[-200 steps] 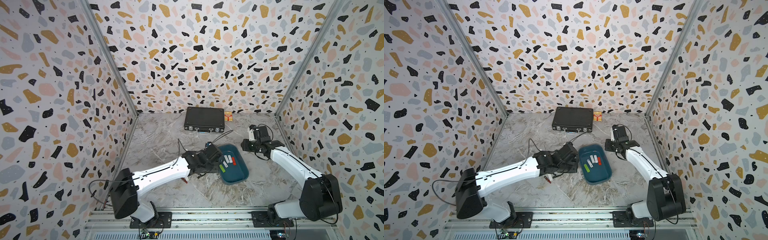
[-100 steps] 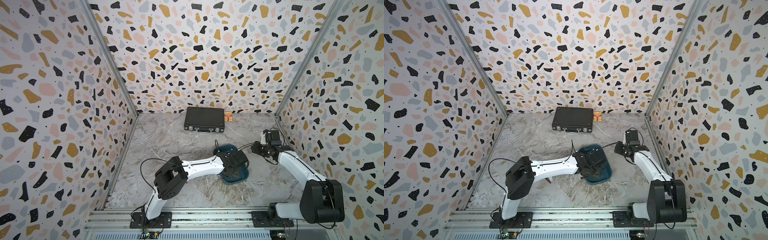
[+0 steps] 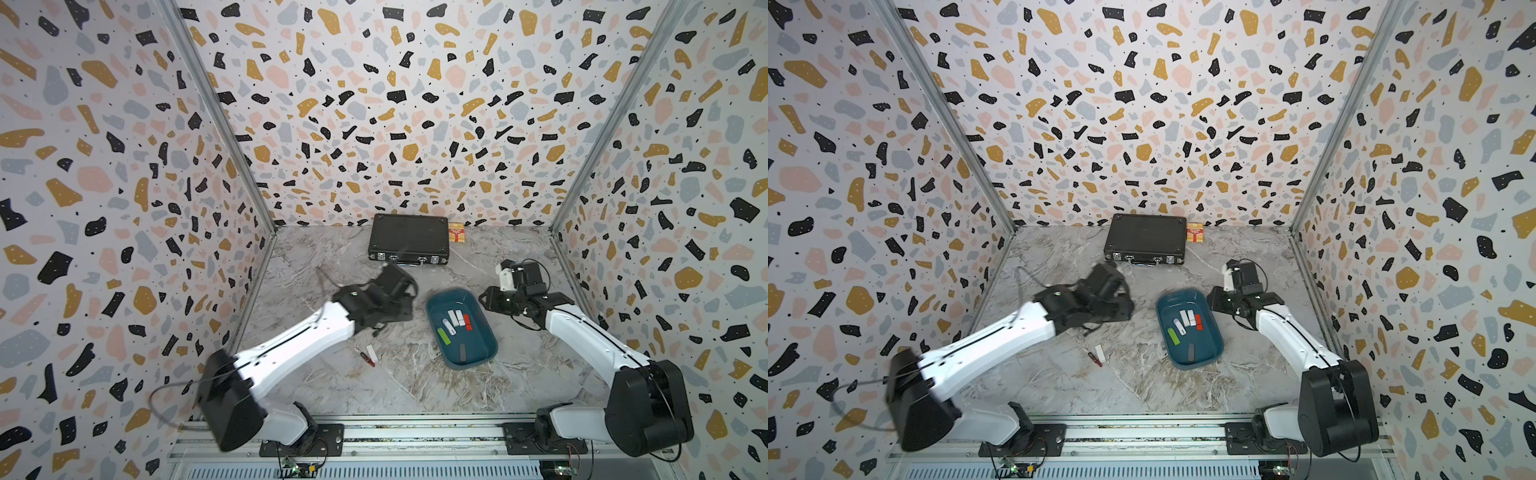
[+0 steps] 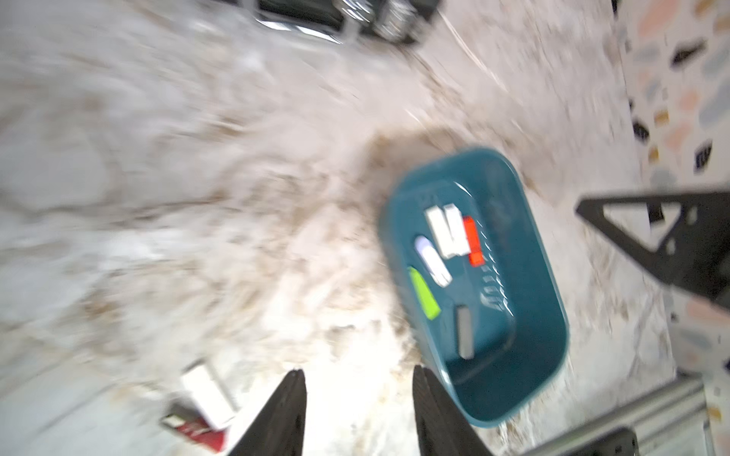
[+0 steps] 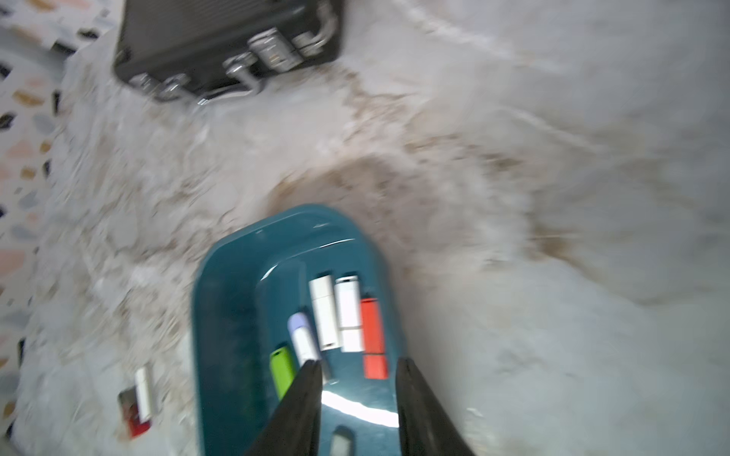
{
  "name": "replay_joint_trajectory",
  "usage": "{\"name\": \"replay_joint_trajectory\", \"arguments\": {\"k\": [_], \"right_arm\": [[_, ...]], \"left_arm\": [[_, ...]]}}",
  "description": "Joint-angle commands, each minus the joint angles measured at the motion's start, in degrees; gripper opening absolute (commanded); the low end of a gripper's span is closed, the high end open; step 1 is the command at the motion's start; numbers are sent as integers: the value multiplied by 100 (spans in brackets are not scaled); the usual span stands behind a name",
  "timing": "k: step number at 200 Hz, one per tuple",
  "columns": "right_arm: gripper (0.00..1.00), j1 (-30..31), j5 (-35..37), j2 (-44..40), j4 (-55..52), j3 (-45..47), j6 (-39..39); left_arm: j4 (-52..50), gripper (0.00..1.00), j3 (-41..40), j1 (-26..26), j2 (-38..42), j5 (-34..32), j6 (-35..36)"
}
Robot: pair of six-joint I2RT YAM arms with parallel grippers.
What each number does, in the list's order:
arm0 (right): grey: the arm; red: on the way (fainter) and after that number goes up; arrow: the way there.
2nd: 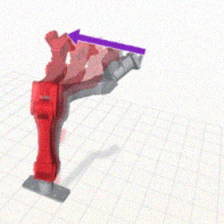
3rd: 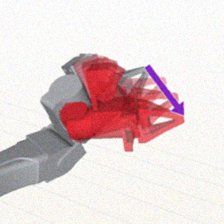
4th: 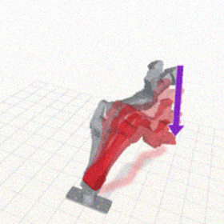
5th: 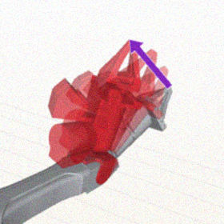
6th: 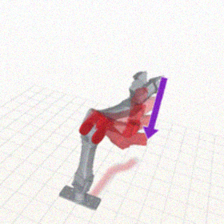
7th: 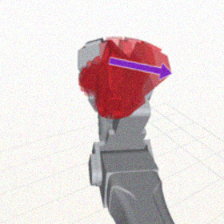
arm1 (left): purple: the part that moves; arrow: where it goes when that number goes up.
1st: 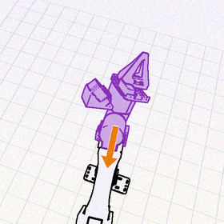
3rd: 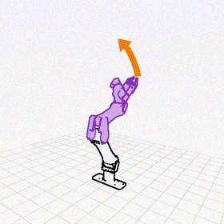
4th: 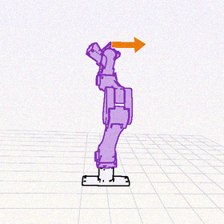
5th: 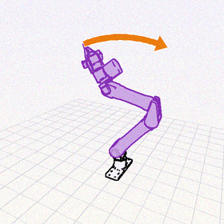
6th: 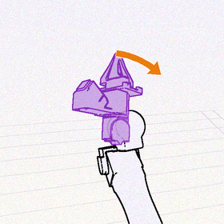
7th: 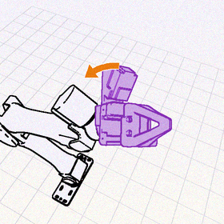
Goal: Put the usb flash drive into the storage box
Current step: Place the USB flash in the storage box, then pick up the USB flash from the center of the board.
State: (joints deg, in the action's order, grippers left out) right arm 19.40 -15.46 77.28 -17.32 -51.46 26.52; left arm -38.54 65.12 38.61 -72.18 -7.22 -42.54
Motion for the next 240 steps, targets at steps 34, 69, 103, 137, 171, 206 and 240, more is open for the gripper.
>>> {"name": "replay_joint_trajectory", "arguments": {"k": [34, 69, 103, 137, 171, 206, 240], "right_arm": [[35, 2641, 233, 1401, 204, -1084, -309], [41, 3948, 677, 2320, 89, -1879, -927], [44, 4662, 855, 3082, -197, -2579, -1389], [43, 4863, 1240, 3679, -615, -3215, -1620], [42, 4898, 1514, 3977, -850, -3568, -1798], [41, 4898, 1488, 4201, -982, -3811, -1866], [36, 4928, 1363, 4321, -963, -3901, -1859]], "left_arm": [[-1482, 50, -1128, -3087, 2100, 418, 1438], [-1441, 50, -1172, -3419, 2158, 512, 1478], [-1322, 50, -1247, -3540, 2128, 676, 1516], [-1313, 50, -1261, -3557, 2106, 728, 1538], [-1286, 50, -1265, -3562, 2073, 771, 1543], [-1287, 50, -1274, -3562, 2059, 800, 1550], [-1276, 50, -1283, -3562, 2065, 820, 1549]]}}
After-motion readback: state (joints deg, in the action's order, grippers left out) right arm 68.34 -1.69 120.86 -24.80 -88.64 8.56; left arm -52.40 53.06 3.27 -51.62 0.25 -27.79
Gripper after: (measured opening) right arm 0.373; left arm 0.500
